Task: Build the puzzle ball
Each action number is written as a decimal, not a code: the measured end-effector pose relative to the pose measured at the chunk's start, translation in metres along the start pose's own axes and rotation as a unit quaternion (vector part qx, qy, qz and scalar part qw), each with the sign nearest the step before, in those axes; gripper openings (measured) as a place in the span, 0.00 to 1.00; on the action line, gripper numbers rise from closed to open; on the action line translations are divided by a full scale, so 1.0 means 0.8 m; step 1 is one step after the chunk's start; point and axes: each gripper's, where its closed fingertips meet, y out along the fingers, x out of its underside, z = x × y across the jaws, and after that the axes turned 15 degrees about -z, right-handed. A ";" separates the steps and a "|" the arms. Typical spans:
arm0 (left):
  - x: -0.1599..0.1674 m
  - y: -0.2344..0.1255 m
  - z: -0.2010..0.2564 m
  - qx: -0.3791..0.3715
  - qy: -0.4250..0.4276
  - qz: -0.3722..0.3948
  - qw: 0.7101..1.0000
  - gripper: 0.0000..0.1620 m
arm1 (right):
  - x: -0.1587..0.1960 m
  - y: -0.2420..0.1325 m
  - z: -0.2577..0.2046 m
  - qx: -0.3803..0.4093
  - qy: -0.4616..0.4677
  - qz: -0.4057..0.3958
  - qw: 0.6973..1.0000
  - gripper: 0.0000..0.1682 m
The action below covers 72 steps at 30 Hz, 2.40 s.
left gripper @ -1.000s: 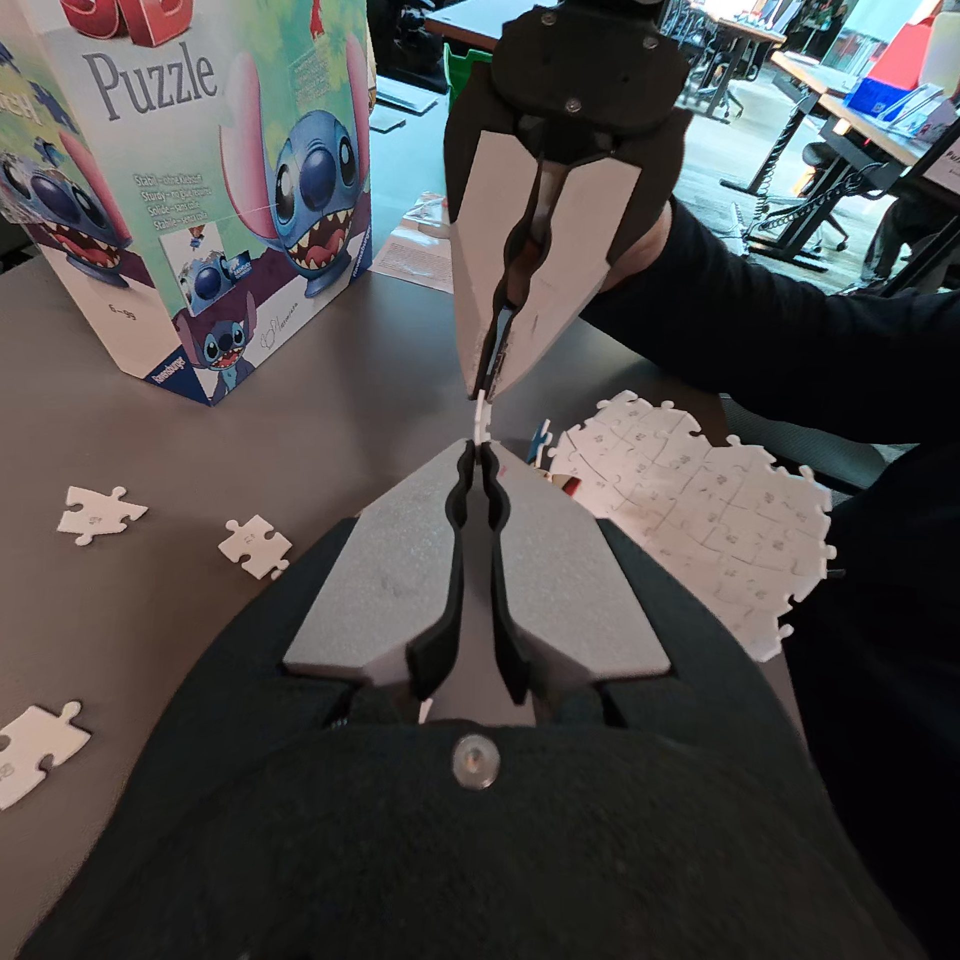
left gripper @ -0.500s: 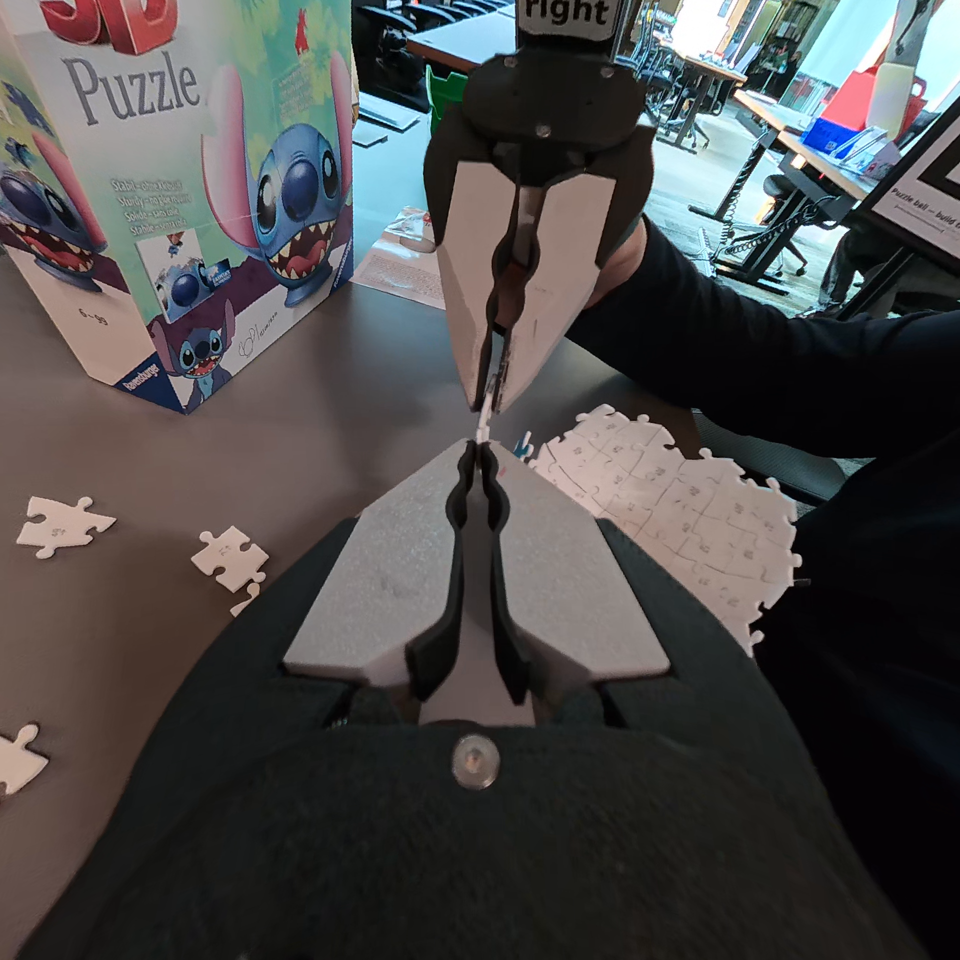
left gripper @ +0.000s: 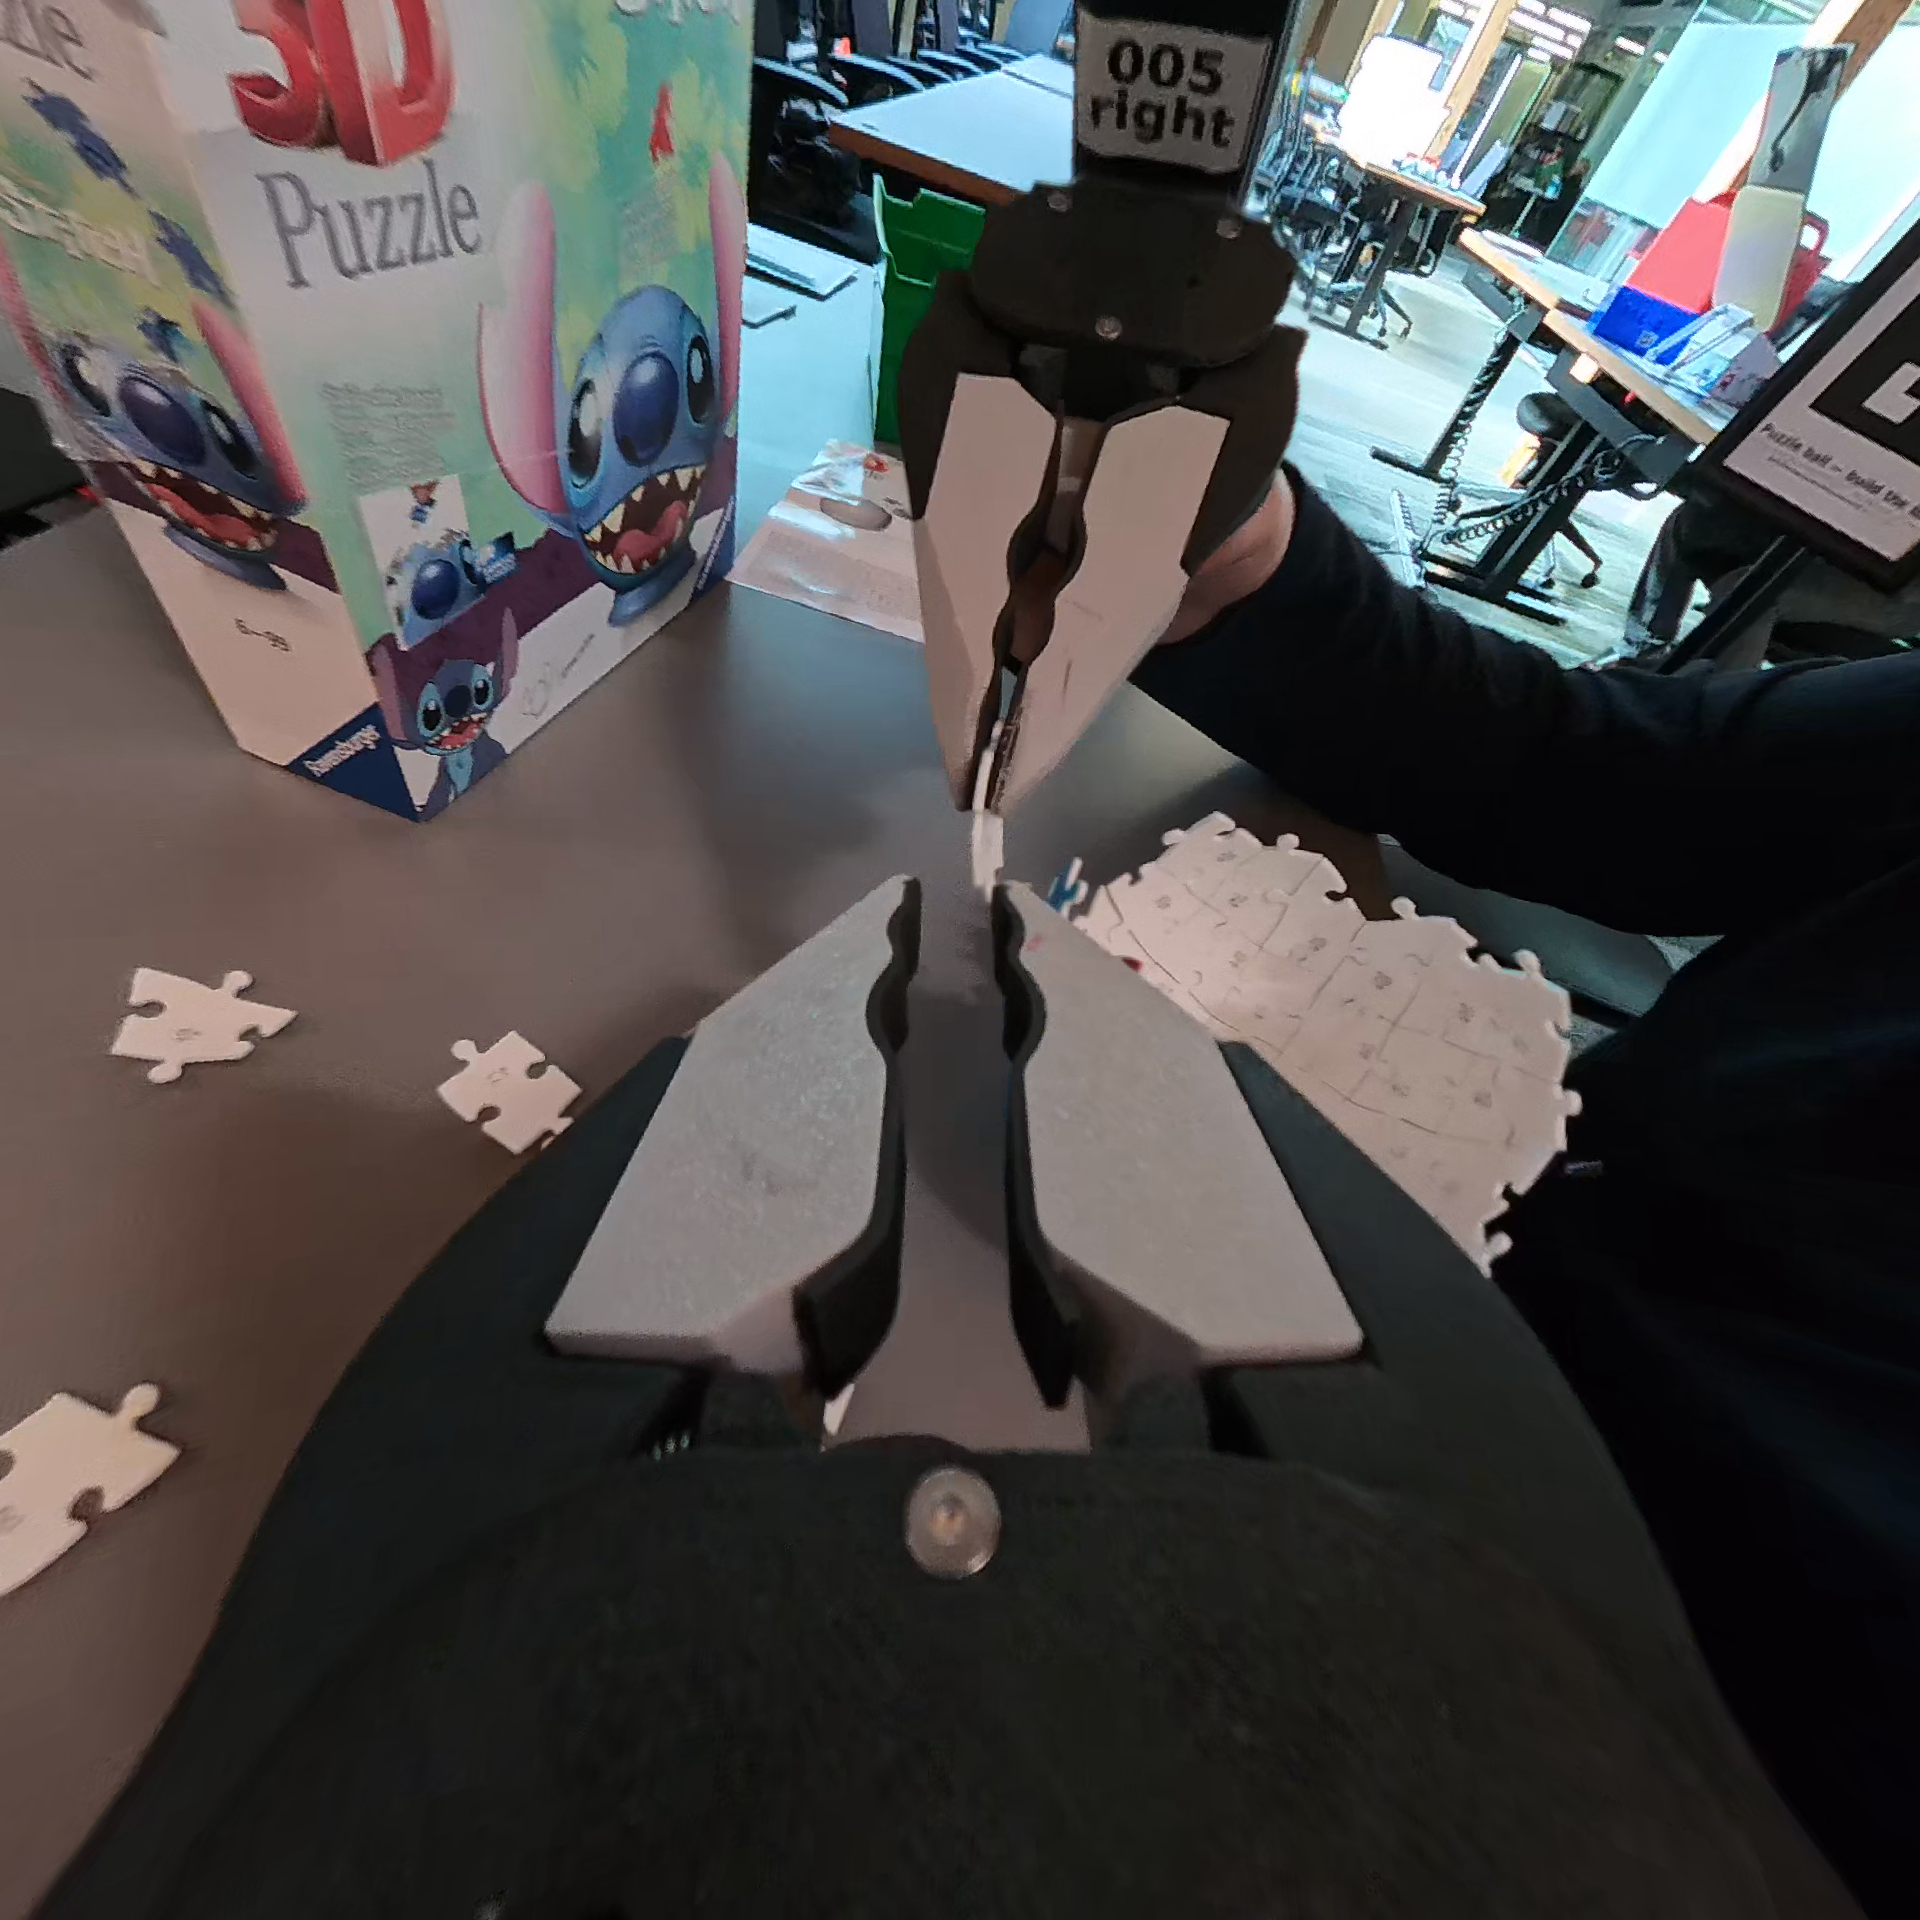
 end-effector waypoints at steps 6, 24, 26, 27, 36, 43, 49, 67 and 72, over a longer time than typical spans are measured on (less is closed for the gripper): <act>0.001 -0.010 -0.010 0.003 -0.021 0.015 1.000 0.07 | 0.004 -0.011 0.002 0.015 0.016 0.022 1.000 0.00; 0.003 -0.004 -0.011 -0.014 -0.022 0.001 1.000 0.09 | 0.051 -0.029 -0.023 0.043 0.090 0.045 0.994 0.00; -0.001 -0.004 -0.010 -0.013 -0.023 -0.001 1.000 0.10 | 0.048 -0.031 -0.025 0.046 0.092 0.045 0.994 0.00; -0.006 -0.005 -0.005 -0.003 -0.021 0.000 1.000 0.10 | 0.046 -0.033 -0.025 0.050 0.092 0.043 0.994 0.00; -0.021 0.031 0.034 0.020 0.040 -0.096 0.994 0.14 | 0.031 -0.042 -0.031 0.083 0.104 0.036 0.990 0.00; 0.005 0.015 0.023 0.009 0.029 -0.136 0.990 0.13 | 0.035 -0.077 -0.051 0.121 0.098 0.065 0.986 0.00; -0.004 -0.005 -0.032 -0.048 0.000 -0.051 0.998 0.04 | 0.044 -0.105 -0.062 0.122 0.106 0.126 0.979 0.00; 0.124 0.024 0.005 -0.050 -0.081 -0.192 0.977 0.02 | 0.142 -0.120 -0.078 0.121 0.183 0.121 0.968 0.00; 0.180 -0.001 0.020 -0.086 -0.054 -0.221 0.970 0.04 | 0.157 -0.128 -0.078 0.126 0.190 0.116 0.967 0.00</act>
